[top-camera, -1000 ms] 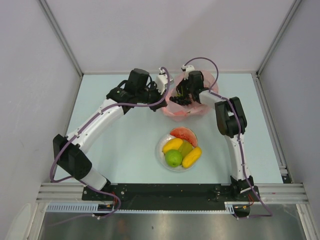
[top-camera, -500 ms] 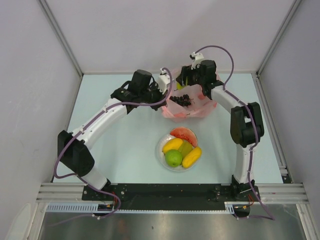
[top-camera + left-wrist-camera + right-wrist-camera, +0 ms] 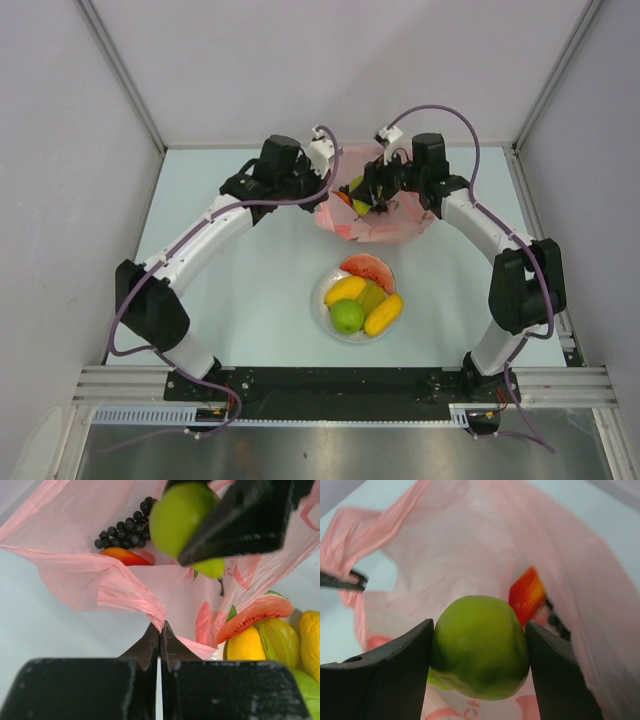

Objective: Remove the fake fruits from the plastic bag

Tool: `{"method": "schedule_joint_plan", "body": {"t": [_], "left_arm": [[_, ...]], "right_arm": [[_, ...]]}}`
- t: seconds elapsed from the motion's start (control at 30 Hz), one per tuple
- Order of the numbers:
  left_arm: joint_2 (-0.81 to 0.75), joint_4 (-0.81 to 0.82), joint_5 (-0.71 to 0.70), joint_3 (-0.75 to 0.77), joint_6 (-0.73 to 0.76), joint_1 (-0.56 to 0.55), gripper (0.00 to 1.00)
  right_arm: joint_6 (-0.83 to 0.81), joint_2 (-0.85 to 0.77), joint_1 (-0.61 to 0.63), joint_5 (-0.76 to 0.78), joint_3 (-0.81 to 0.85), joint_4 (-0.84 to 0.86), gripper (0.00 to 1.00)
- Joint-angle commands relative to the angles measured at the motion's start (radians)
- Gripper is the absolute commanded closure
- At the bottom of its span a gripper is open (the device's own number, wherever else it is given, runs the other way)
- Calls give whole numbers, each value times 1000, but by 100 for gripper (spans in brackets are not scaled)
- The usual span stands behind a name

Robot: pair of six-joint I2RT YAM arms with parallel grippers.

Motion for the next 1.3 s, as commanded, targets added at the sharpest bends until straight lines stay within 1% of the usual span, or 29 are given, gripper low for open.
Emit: {"method": "schedule_joint_plan", "body": {"t": [0.0,0.07,0.1,0.13,0.27,0.4,0.43,0.47,0.5,0.53,0.57,0.6,0.63,0.67,0.7,0.73,0.77,0.8,0.83,0.87,0.9,0.93,0.97,1.03,1.07,1.1,1.13,1.17,1.27], "left_arm": [[9,26,61,34,-56,7,100],[12,16,88,37,-61,7,100],[14,13,95,37,-63,6,100],[15,9,95,34,-64,7,100],[14,-5,79,7,-72,9,100],[-18,-11,73,1,-81,12,98],[-32,-14,79,5,-79,21,85],[-46,-14,87,14,-79,29,69],[-84,-14,79,17,-93,35,51],[-101,-11,79,23,-104,51,29],[-118,-20,90,46,-118,61,23],[-129,-23,145,62,-136,70,19],[-153,-25,177,76,-142,82,13],[-160,-33,206,100,-144,84,12],[-167,-34,299,108,-144,84,12],[-181,-28,347,100,-142,82,13],[-187,-18,410,88,-141,82,16],[-195,-4,462,70,-139,81,20],[-203,24,519,29,-136,72,31],[-206,30,515,13,-119,62,36],[-210,32,495,2,-101,49,44],[-213,33,399,-7,-78,14,45],[-227,38,357,-10,-11,-6,45],[-226,18,316,-9,72,-60,45],[-213,7,267,-1,138,-77,46],[-206,-3,251,5,166,-92,50],[-201,-13,241,11,192,-120,51],[-200,-13,198,5,245,-135,51],[-186,21,95,-19,298,-183,54]], "right_arm": [[-119,-68,21,-208,-40,-78,70],[-153,-80,35,-254,-40,-115,68],[-153,-91,36,-310,-40,-118,67],[-145,-95,35,-331,-40,-118,67],[-160,-117,38,-352,-40,-184,66],[-162,-120,21,-320,-46,-218,66],[-151,-123,12,-314,-49,-212,67],[-121,-124,4,-305,-52,-187,67],[-108,-126,-4,-300,-52,-173,67],[-93,-131,-16,-291,-52,-160,68],[-60,-134,-22,-252,-52,-126,68],[-32,-138,-28,-233,-52,-104,69],[2,-138,-44,-218,-52,-83,70],[34,-141,-51,-173,-52,-31,70],[98,-144,-56,-150,-52,-8,71],[123,-144,-62,-132,-52,12,70],[157,-141,-67,-109,-52,49,70],[222,-140,-71,-102,-52,67,70],[264,-134,-74,-98,-52,74,69],[299,-122,-85,-95,-52,115,70],[371,-118,-88,-93,-52,123,70],[407,-109,-93,-90,-52,130,69],[442,-103,-103,-89,-52,132,70],[541,-85,-114,-87,-52,138,70],[563,-80,-120,-85,-52,143,70],[576,-74,-120,-90,-52,147,70],[593,-74,-122,-95,-52,163,70],[600,-71,-122,-110,-52,169,70],[625,-68,-128,-110,-52,166,70]]}}
